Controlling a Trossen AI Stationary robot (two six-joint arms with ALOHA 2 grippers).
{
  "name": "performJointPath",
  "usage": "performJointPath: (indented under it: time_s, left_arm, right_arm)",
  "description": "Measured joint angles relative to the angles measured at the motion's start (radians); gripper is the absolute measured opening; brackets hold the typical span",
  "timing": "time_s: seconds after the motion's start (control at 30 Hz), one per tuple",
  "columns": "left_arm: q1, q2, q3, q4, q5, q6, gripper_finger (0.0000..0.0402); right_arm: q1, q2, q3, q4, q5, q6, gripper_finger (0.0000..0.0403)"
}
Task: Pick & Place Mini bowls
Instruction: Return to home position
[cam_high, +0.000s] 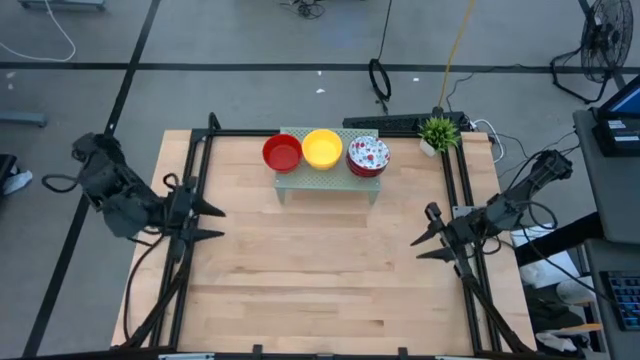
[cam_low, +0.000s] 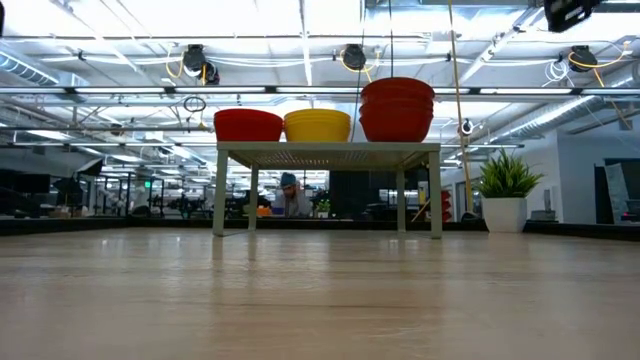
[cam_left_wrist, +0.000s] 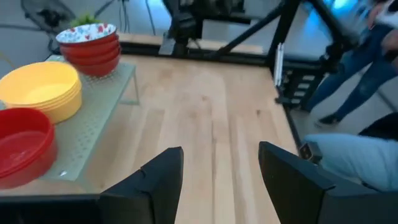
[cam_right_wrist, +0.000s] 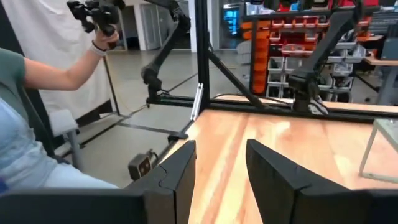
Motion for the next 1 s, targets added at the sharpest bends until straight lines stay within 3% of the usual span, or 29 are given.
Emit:
performJointPath:
  time_s: [0.13,0.37,0.53,0.83,1.0]
  left_arm:
    - [-0.064,-0.096,-0.164,0.189,-0.054,0.058,0.0214]
    - [-0.127,-0.241,-0.461,0.587,-0.109,0.288,0.0214]
    - [-0.122,-0.314,-0.692,0.991,-0.095,0.485,0.0214]
    - [-0.015,-0.33,-1.063,1.553,0.228,0.508,0.0214]
    - [0.066,-0.33,-1.176,1.755,0.363,0.499,0.0214]
  right_arm:
    - [0.001,-0.027,-0.131,0.118,0.025,0.004,0.0132]
    - [0.0,-0.037,-0.438,0.594,0.057,0.015,0.0132]
    - [-0.003,-0.04,-0.443,0.593,0.083,0.043,0.0132]
    - [-0.002,-0.047,-0.445,0.619,0.079,0.042,0.0132]
    - [-0.002,-0.046,-0.445,0.614,0.082,0.056,0.0132]
